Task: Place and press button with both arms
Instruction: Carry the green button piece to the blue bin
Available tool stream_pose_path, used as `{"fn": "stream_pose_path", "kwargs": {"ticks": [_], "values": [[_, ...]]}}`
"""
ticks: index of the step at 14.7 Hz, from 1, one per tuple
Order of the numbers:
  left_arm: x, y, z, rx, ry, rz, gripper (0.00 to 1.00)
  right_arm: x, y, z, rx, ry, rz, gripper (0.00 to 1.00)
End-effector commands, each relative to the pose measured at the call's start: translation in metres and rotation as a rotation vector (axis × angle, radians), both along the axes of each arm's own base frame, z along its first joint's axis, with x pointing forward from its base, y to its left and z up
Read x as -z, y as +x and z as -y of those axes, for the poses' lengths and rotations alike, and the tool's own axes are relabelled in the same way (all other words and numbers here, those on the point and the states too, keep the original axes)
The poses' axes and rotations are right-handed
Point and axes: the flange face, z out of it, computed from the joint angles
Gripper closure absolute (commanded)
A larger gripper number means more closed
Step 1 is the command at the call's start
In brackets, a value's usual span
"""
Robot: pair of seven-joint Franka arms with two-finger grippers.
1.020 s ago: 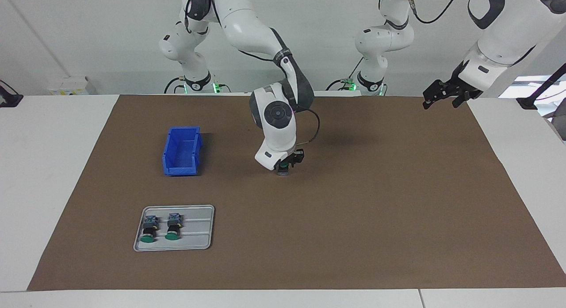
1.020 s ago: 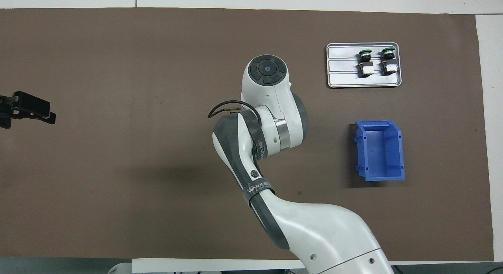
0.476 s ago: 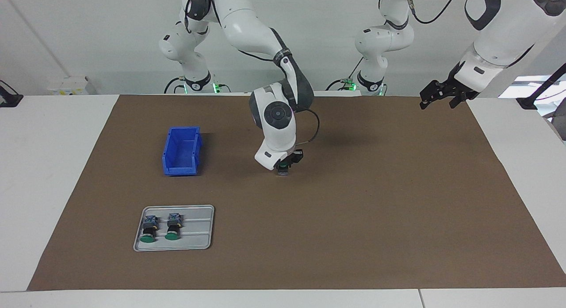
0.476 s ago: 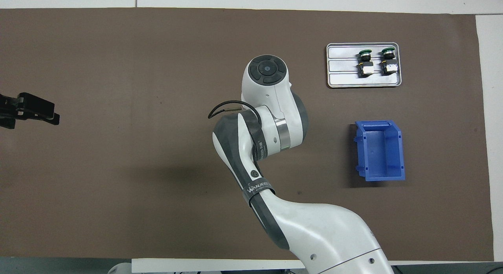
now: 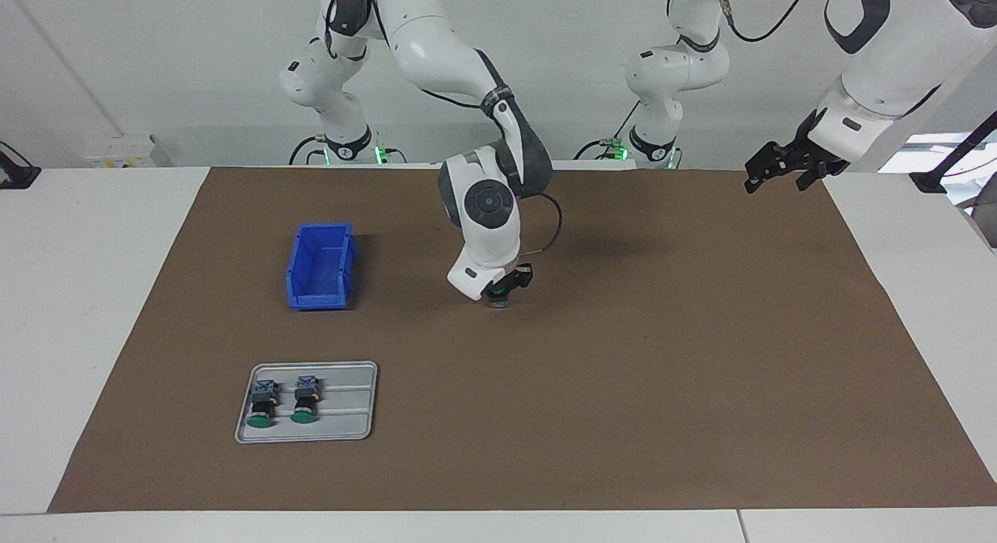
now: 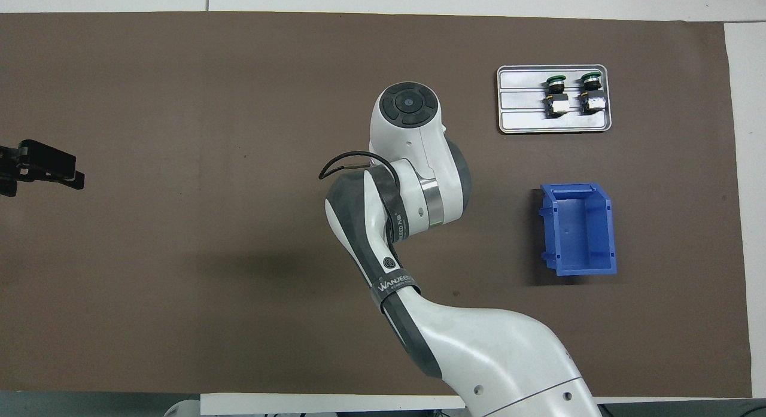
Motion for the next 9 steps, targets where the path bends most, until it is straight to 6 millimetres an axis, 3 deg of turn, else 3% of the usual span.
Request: {"fn": "stream_pose_path", "kwargs": {"ticks": [1, 6, 9], "values": [[-0.001, -0.007, -0.003, -0.003, -0.003, 0.019, 0.0, -0.023, 0.011, 0.018, 0.015, -0.014, -0.002, 0.78], [-0.002, -0.007, -0.003, -0.002, -0.003, 0.02, 0.0, -0.103, 0.021, 0.079, 0.077, 0.01, 0.013, 0.78], [-0.002, -0.007, -0.003, -0.004, -0.005, 0.02, 0.0, -0.135, 0.017, 0.125, 0.106, -0.044, -0.027, 0.78]]}}
